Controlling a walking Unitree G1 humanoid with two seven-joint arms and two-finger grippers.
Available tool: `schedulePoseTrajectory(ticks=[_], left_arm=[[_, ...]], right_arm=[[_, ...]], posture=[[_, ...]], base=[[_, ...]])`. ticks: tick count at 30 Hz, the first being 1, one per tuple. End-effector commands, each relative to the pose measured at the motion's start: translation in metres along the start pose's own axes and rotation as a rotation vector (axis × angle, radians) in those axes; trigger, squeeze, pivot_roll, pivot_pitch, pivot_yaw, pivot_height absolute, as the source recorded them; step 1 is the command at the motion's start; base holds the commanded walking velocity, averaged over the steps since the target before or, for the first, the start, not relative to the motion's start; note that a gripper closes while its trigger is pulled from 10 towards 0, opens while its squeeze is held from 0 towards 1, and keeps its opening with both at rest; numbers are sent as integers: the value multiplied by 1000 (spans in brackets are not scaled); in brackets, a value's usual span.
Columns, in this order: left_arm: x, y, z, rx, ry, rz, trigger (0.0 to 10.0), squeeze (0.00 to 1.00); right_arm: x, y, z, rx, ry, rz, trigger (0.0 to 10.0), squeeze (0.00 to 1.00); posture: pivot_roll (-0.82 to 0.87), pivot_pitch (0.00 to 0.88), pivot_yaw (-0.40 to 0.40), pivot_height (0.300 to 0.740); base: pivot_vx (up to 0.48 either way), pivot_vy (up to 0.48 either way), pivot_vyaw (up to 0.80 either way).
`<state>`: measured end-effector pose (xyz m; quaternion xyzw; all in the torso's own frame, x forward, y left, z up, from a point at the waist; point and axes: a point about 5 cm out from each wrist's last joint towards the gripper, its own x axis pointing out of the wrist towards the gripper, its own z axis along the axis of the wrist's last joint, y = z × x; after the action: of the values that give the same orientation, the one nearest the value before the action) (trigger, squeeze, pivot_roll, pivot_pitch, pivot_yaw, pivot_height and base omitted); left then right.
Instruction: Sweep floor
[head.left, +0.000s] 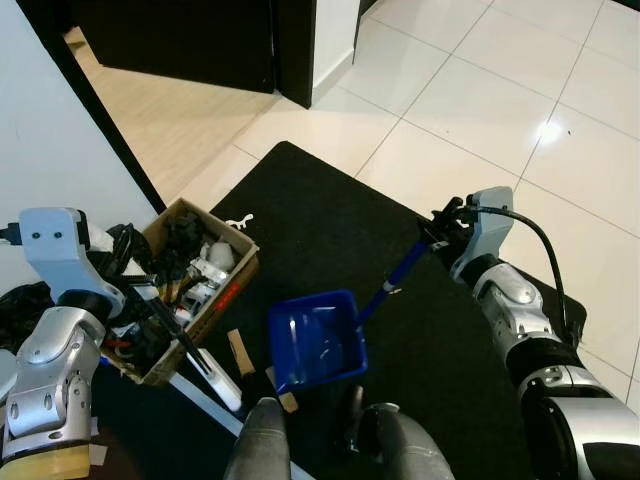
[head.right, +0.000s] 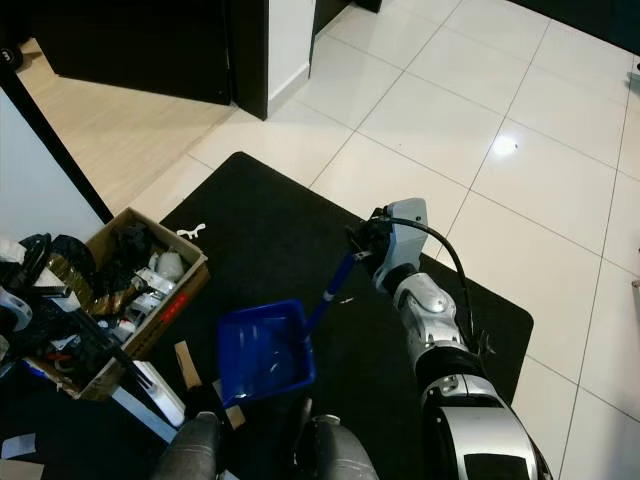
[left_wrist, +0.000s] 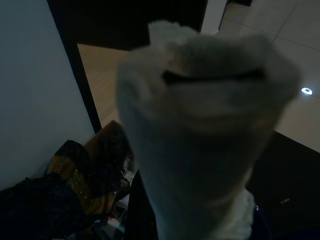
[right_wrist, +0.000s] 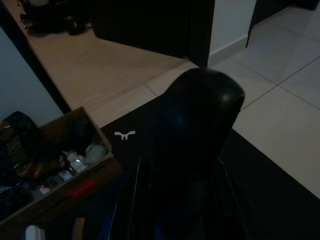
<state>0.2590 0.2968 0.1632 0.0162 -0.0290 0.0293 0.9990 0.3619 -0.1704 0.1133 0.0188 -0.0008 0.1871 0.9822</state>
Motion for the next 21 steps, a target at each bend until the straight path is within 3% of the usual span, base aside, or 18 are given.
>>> schedulePoseTrajectory(ticks=[1, 13, 21], left_arm=[[-5, 2, -3, 24, -3, 0, 10000, 0], [-20, 9, -23, 36, 1, 36, 10000, 0], [-22, -6, -42, 6, 22, 2, 10000, 0]], right_arm=[[-4, -2, -4, -8, 2, -11, 10000, 0], [0, -3, -1, -83, 58, 52, 10000, 0], [4, -3, 6, -159, 38, 33, 10000, 0]], posture=[[359, 228, -94, 740], [359, 225, -107, 740], [351, 220, -105, 740]], base=[[0, 0, 0], [0, 0, 0], [0, 0, 0]])
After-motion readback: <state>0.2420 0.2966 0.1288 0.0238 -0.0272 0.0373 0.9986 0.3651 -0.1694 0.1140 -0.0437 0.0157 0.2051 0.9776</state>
